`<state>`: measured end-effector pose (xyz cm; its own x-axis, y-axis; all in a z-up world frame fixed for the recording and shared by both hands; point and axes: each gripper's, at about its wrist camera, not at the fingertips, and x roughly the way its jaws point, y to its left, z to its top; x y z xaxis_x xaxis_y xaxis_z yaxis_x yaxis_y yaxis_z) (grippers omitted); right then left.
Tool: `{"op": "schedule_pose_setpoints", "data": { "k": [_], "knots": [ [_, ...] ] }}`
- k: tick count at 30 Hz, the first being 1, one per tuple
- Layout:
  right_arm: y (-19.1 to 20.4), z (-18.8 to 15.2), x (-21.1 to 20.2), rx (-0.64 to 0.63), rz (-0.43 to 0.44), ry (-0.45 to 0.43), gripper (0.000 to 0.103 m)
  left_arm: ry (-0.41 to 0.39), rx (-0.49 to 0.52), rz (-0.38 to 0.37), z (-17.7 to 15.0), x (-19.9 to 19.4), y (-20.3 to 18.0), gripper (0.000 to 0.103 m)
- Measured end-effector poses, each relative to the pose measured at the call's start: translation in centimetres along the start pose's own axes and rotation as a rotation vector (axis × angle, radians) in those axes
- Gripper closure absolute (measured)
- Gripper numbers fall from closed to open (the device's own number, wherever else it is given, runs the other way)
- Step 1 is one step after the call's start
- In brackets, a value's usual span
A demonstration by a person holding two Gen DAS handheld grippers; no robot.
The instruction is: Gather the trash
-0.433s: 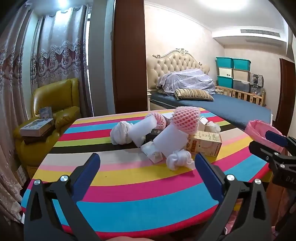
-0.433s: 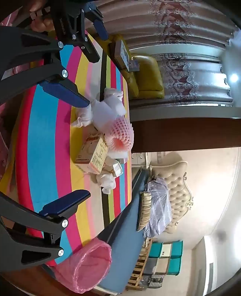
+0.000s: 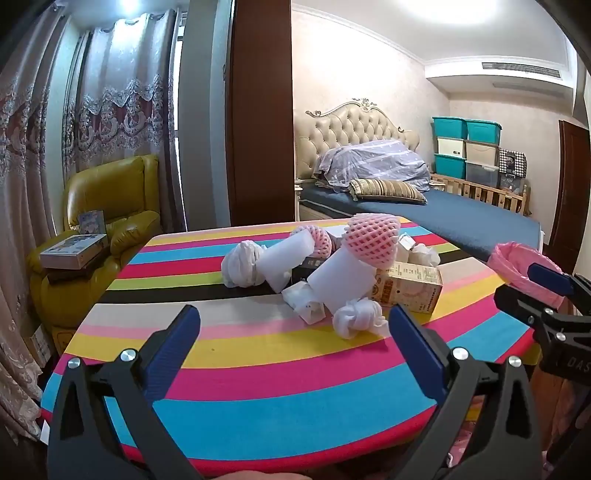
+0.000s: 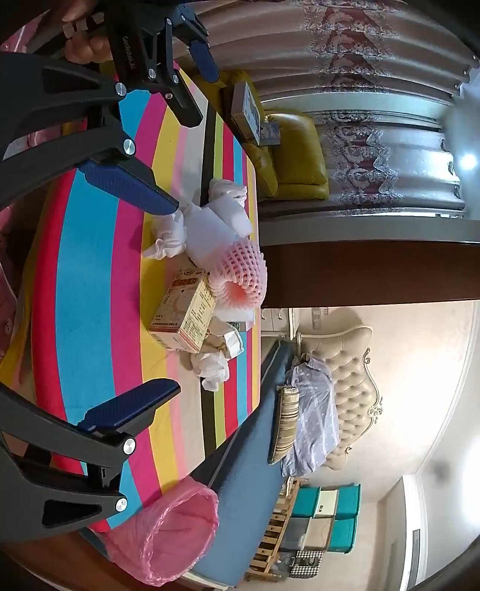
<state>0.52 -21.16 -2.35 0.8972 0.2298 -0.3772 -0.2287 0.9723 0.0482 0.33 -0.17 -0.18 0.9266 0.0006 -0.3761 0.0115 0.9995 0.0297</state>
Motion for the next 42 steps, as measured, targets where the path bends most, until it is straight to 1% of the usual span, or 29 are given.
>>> {"op": "schedule_pose_setpoints", "data": {
  "k": [9, 42],
  "knots": [
    [0.3, -0.3, -0.1, 0.005, 0.005, 0.007, 0.018, 0.001, -0.006, -0.004, -0.1, -0.6, 0.5, 0.004],
    [-0.6, -0.5, 0.6, 0.025, 0.009, 0.03, 0.018, 0.013, -0.03, -0.01, -0.2, -0.5, 1.0, 0.004]
  ]
}}
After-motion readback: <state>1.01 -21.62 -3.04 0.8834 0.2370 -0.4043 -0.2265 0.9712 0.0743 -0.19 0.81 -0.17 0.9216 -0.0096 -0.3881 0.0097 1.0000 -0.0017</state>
